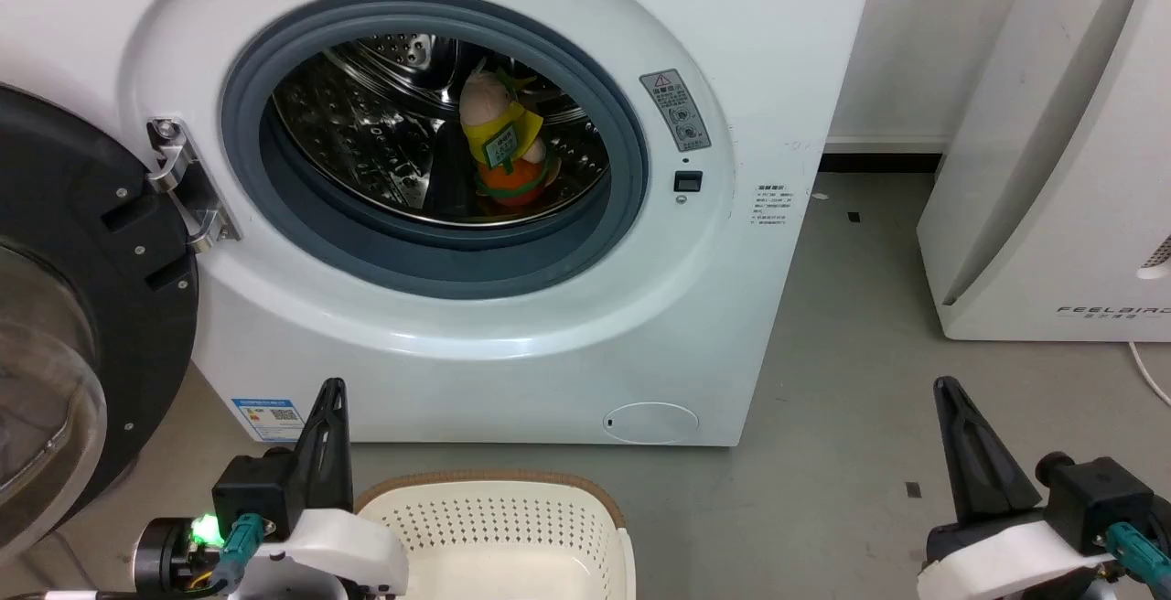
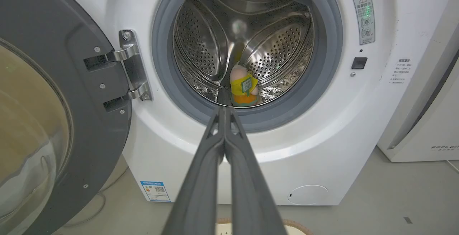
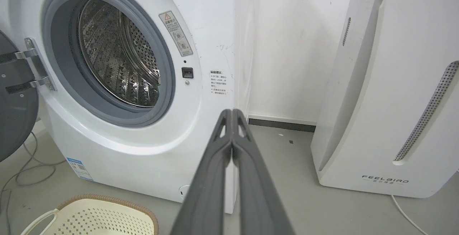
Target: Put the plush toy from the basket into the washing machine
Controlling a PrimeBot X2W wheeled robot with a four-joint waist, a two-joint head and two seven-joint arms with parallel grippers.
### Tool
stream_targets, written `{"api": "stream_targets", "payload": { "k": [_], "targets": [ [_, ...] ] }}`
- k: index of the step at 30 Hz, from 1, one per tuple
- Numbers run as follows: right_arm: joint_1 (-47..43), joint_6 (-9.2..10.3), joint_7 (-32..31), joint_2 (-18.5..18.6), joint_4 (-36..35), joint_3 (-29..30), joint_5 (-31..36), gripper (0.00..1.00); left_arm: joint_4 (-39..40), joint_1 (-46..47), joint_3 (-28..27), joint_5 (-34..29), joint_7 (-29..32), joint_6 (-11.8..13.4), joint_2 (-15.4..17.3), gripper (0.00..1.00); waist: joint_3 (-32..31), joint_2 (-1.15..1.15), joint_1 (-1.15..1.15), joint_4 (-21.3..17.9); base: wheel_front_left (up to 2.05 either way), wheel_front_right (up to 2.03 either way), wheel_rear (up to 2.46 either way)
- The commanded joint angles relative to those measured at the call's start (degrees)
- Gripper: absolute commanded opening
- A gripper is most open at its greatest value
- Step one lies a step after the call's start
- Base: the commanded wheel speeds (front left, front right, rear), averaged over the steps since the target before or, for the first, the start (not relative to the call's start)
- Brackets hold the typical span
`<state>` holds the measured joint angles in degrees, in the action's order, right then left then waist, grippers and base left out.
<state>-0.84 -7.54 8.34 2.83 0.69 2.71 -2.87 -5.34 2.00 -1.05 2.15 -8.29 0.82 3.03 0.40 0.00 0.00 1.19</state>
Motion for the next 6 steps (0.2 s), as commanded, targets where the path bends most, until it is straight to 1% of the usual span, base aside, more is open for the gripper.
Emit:
{"api": "stream_targets", "payload": {
  "k": [1,6],
  "targets": [
    [0.4,0.02,-0.3,0.0,-0.3,-0.2,0.4,0.00,0.5,-0.9,0.0,-0.4,0.3,-0.4,-0.1,0.00,0.0,0.00,0.00,0.0,0.00,0.00,0.00],
    [0.4,0.03,-0.9,0.0,-0.3,-0.4,0.6,0.00,0.8,-1.0,0.1,-0.5,0.9,-0.4,-0.1,0.00,0.0,0.00,0.00,-0.1,0.00,0.00,0.00]
  ]
}}
